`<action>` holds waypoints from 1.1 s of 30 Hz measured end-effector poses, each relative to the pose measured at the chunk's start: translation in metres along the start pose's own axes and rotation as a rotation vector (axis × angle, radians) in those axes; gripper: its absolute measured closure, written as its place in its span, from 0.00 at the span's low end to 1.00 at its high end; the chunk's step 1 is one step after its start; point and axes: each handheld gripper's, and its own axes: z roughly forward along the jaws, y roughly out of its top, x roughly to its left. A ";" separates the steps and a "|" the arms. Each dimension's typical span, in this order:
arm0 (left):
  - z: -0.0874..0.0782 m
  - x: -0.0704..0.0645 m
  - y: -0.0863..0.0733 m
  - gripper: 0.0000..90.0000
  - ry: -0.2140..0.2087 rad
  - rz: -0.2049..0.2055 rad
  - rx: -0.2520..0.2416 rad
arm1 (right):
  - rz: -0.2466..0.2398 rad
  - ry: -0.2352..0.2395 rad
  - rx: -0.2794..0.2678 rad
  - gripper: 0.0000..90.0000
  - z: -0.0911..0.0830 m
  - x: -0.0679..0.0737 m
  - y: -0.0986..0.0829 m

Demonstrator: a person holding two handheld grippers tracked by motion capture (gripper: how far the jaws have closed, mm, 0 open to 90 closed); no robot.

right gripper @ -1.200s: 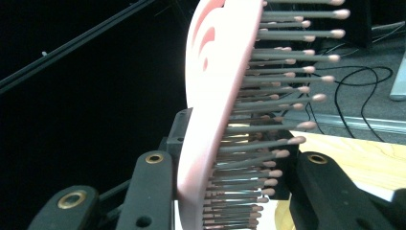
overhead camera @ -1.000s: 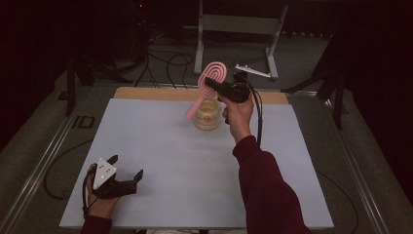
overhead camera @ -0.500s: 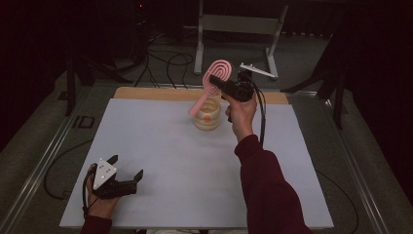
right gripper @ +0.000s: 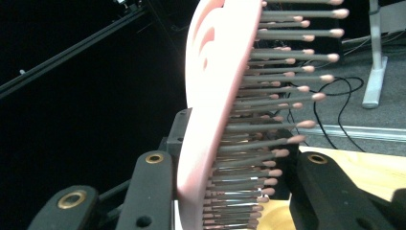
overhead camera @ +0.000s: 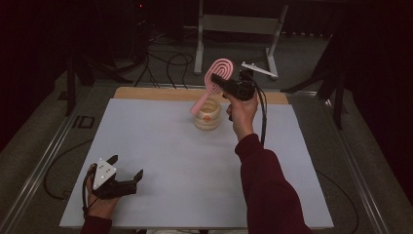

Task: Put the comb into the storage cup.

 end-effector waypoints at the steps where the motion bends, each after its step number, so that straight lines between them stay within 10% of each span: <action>1: 0.000 0.000 0.000 0.00 0.001 0.002 -0.001 | 0.003 0.000 -0.001 0.71 0.000 0.000 0.000; 33: 0.000 -0.001 0.000 0.00 0.001 0.003 -0.002 | 0.027 -0.072 -0.055 0.71 -0.009 -0.014 0.009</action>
